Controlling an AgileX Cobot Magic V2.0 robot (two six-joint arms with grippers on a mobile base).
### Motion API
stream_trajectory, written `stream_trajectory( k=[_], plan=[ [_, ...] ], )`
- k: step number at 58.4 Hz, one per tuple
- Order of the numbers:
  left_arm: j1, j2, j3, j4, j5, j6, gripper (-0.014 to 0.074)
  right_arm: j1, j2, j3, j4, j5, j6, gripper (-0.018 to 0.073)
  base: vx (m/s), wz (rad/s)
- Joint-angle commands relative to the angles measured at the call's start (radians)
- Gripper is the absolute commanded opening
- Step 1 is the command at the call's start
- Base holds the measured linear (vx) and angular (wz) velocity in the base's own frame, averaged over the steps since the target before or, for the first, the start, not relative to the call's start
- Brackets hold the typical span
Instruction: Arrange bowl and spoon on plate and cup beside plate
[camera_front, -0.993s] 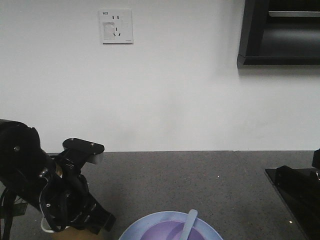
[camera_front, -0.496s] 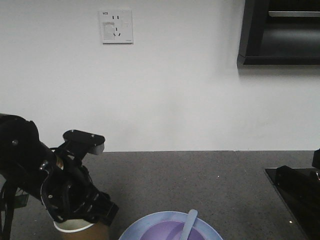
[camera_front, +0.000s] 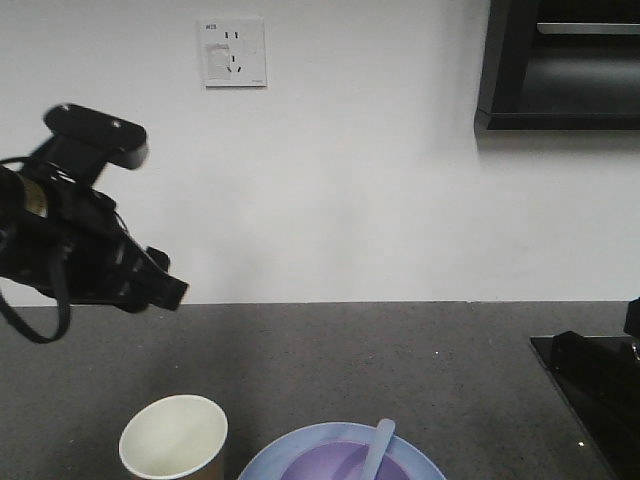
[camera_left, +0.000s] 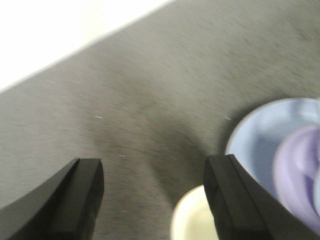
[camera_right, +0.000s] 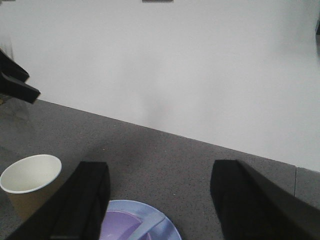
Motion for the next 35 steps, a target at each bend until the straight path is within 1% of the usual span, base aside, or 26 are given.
stream_trajectory(
  k=[1, 5, 9, 15, 17, 22, 25, 29, 35],
  plan=[
    [0.011, -0.095, -0.03, 0.094, -0.087, -0.09, 0.0524, -0.007, -0.002, -0.028, 0.009, -0.073, -0.008, 0.0501, 0.0, 0.0],
    [0.024, -0.156, 0.007, 0.106, -0.131, -0.126, 0.0511, -0.007, -0.002, -0.028, 0.009, -0.073, -0.008, 0.0501, 0.0, 0.0],
    [0.035, -0.223, 0.084, 0.114, -0.188, -0.137, 0.0477, -0.007, -0.002, -0.028, 0.009, -0.073, -0.008, 0.0501, 0.0, 0.0],
    [0.052, -0.368, 0.259, 0.122, -0.29, -0.136, 0.037, -0.007, -0.002, -0.028, 0.009, -0.073, -0.008, 0.0501, 0.0, 0.0],
    [0.06, -0.425, 0.351, 0.125, -0.336, -0.136, 0.0325, -0.007, -0.002, -0.028, 0.009, -0.073, -0.008, 0.0501, 0.0, 0.0],
    [0.069, -0.544, 0.5, 0.159, -0.427, -0.137, 0.0222, -0.007, -0.002, -0.028, 0.009, -0.073, -0.008, 0.0501, 0.0, 0.0],
    [0.069, -0.604, 0.56, 0.183, -0.467, -0.137, 0.0169, -0.007, -0.002, -0.028, 0.009, -0.073, -0.008, 0.0501, 0.0, 0.0],
    [0.069, -0.684, 0.627, 0.193, -0.519, -0.135, 0.0103, -0.007, -0.002, -0.028, 0.009, -0.073, -0.008, 0.0501, 0.0, 0.0],
    [0.069, -0.764, 0.674, 0.191, -0.513, -0.135, 0.004, -0.007, -0.002, -0.028, 0.009, -0.073, -0.008, 0.0501, 0.0, 0.0]
  ],
)
